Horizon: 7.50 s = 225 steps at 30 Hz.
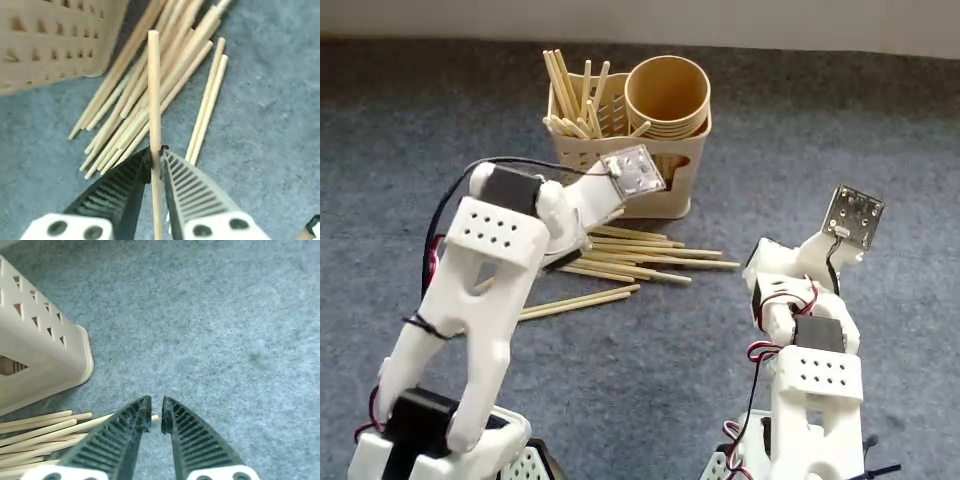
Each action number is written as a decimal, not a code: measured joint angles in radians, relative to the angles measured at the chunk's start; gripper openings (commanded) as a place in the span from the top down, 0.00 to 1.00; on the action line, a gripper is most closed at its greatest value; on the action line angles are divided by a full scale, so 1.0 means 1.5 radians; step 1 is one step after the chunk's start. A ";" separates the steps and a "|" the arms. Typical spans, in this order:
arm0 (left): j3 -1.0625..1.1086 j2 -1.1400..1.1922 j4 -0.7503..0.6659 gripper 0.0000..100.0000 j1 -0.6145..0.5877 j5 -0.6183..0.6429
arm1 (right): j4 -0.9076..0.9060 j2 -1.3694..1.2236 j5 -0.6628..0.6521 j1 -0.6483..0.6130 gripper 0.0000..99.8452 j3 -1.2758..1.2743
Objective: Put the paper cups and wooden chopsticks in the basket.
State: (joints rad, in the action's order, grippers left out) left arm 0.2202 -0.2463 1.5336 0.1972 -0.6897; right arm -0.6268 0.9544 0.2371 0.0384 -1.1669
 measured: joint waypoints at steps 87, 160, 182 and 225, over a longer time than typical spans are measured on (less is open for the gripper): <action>-0.231 -0.080 -0.284 0.88 -0.072 0.509 | 0.000 0.000 0.000 0.000 0.95 0.000; 0.249 0.194 -0.317 0.89 0.068 -0.045 | 0.000 0.000 0.000 0.000 0.95 0.000; 0.226 0.211 -0.279 0.99 0.073 -0.047 | 0.000 0.000 0.000 0.000 0.95 0.000; 0.080 -0.346 -0.137 0.99 0.064 0.225 | 0.000 0.000 0.000 0.000 0.95 0.000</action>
State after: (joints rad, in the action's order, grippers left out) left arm 0.3399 -0.7649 1.3280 0.2938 -0.3521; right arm -0.6268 0.9544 0.2371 0.0384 -1.1669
